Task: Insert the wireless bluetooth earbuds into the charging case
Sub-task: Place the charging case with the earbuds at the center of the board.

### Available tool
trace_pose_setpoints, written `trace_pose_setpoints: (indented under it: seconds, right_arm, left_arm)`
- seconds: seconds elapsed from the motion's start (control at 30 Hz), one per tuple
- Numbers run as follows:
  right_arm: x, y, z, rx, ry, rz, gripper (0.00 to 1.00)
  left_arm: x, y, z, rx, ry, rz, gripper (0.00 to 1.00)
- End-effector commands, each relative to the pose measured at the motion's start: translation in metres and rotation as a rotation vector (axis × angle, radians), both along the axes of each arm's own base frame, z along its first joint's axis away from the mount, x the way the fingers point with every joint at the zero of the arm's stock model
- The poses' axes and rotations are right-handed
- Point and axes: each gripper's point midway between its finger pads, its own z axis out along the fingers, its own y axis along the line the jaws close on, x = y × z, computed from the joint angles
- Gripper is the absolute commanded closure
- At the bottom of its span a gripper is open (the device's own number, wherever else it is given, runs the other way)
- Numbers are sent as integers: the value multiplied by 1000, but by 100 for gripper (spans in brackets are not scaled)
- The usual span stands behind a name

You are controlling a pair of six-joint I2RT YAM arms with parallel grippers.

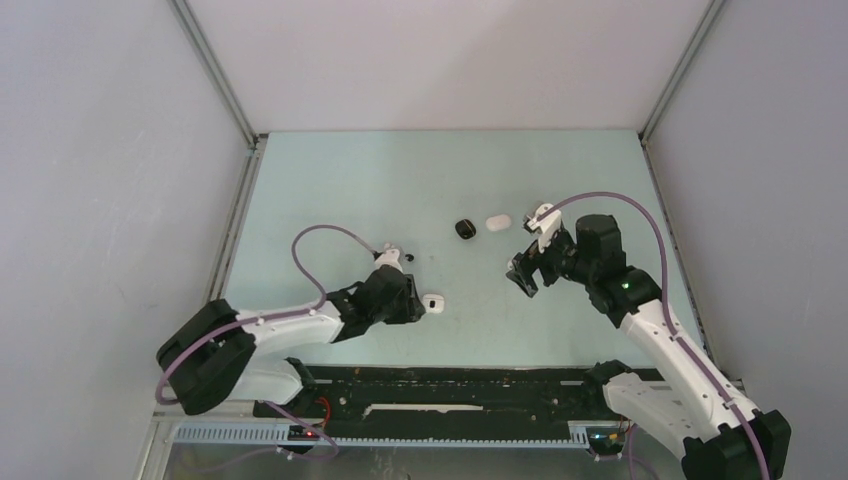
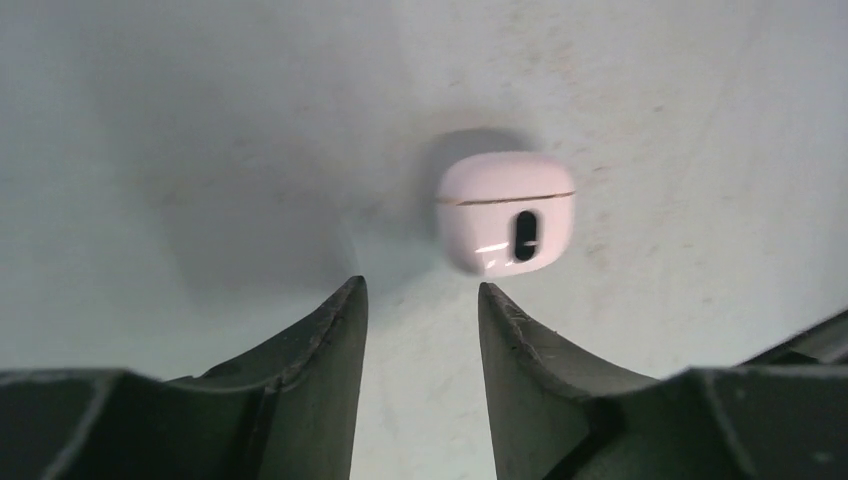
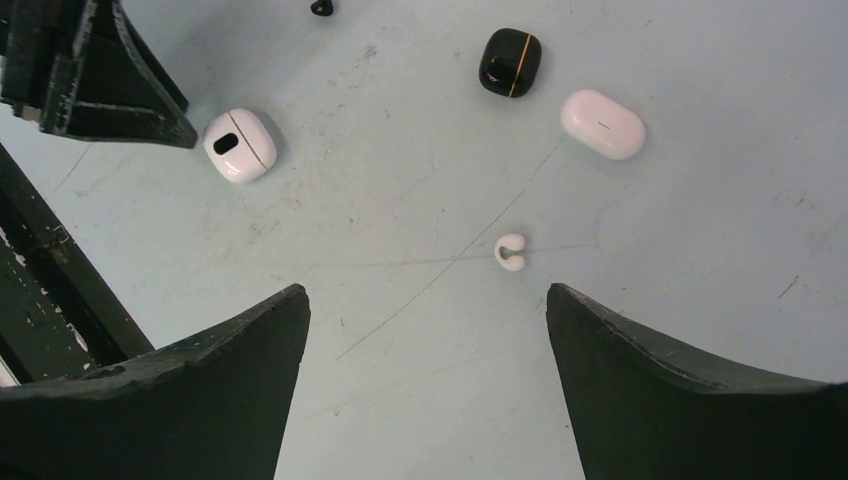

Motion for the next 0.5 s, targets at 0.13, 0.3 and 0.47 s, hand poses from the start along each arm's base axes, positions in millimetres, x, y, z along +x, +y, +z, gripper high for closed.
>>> trace_pose_setpoints:
  seconds: [0.13,0.3,0.47]
  right_arm:
    - [21,11,-6,-17,4,-28,14]
    - [43,43,-27,-107,107,-34,25]
    - [91,72,-32,-98,129,-84,29]
  left_arm:
    - [-2,51,21,166,-97,53,49]
    - [1,44,45,15,-203,94,49]
    - [-3,41,63,-34,-266,97,48]
